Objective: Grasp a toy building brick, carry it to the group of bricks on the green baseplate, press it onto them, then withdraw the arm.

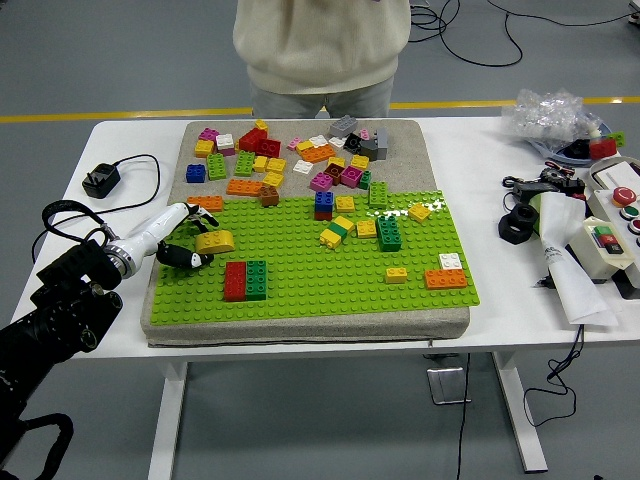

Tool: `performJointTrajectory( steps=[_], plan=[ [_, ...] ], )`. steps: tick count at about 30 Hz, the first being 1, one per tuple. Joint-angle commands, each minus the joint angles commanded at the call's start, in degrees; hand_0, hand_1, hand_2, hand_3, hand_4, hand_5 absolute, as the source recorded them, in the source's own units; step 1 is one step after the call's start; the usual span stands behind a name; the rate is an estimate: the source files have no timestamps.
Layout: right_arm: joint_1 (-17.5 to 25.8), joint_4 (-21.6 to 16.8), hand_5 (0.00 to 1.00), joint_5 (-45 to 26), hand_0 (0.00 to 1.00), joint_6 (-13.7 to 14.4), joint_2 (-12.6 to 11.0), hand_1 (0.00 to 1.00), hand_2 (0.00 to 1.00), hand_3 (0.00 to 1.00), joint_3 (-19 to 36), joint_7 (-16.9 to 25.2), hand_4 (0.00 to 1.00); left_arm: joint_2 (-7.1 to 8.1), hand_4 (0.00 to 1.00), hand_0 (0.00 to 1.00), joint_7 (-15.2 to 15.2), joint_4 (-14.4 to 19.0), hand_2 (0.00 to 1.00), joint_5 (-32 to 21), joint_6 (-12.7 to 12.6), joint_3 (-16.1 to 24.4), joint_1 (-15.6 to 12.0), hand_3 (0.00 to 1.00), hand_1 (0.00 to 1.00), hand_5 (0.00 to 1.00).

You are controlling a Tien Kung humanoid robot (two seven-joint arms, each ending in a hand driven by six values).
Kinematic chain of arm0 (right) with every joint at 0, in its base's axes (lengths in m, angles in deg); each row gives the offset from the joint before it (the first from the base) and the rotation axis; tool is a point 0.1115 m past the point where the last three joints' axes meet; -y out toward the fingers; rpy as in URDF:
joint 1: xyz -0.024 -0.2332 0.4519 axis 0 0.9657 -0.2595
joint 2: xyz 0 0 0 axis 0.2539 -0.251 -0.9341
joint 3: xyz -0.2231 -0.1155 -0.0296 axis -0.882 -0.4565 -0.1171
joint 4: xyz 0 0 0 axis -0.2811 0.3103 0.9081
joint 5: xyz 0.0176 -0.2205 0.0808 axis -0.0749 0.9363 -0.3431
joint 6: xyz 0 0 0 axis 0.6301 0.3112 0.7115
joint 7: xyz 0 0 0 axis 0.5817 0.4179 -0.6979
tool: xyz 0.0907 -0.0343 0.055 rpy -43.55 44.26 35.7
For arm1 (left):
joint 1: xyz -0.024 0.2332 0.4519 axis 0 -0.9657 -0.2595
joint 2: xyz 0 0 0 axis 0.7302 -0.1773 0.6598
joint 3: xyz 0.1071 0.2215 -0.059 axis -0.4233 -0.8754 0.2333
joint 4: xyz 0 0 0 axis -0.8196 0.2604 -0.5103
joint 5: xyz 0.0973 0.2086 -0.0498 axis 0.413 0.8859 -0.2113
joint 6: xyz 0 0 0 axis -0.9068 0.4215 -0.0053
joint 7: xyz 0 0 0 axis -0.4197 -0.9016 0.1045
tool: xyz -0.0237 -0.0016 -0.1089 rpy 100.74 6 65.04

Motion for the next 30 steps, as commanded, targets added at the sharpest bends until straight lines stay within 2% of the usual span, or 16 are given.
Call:
performJointTrajectory(
  steps=[4, 5, 10, 11, 12, 22, 30],
  plan=[
    [0.0, 0.0, 0.55, 0.04, 0.792, 0.04, 0.03, 0.702, 0.75, 0.713, -0.04, 0.02, 0.906, -0.38, 0.801, 0.998, 0.02, -0.01, 0.592, -0.73, -1.18, 0.35, -0.08, 0.624, 0.803, 0.061],
    [-0.01, 0.0, 0.55, 0.04, 0.793, 0.05, 0.04, 0.703, 0.75, 0.713, -0.04, 0.03, 0.906, -0.42, 0.764, 0.998, 0.02, -0.02, 0.55, -0.83, -1.36, 0.4, -0.09, 0.568, 0.786, 0.028],
    [-0.06, 0.0, 0.55, 0.0, 0.793, 0.04, 0.08, 0.703, 0.75, 0.713, 0.09, 0.07, 0.906, -0.6, 0.764, 0.998, 0.08, -0.16, 0.55, -1.34, -2.52, 0.81, 0.01, 0.568, 0.786, 0.028],
    [-0.06, 0.0, 0.55, -0.02, 0.793, 0.03, 0.07, 0.702, 0.75, 0.713, 0.11, 0.06, 0.906, -0.61, 0.74, 0.971, 0.08, -0.19, 0.529, -1.36, -2.63, 0.86, 0.02, 0.512, 0.764, 0.008],
    [-0.06, 0.0, 0.55, -0.05, 0.793, 0.02, 0.06, 0.702, 0.75, 0.713, 0.12, 0.06, 0.906, -0.62, 0.74, 0.971, 0.09, -0.23, 0.529, -1.37, -2.73, 0.93, 0.03, 0.512, 0.764, 0.008],
    [-0.24, 0.0, 0.55, -0.21, 0.793, 0.14, 0.01, 0.702, 0.75, 0.713, 0.24, 0.15, 0.906, -0.82, 0.736, 0.956, 0.1, -0.78, 0.524, -1.67, -2.1, 0.65, -0.07, 0.498, 0.757, 0.003],
    [-0.19, 0.0, 0.55, -0.3, 0.793, 0.21, 0.05, 0.702, 0.75, 0.713, 0.37, 0.16, 0.906, -0.87, 0.715, 0.936, 0.26, -0.54, 0.52, -3.0, -1.89, 0.67, -0.15, 0.487, 0.706, 0.003]
  ],
)
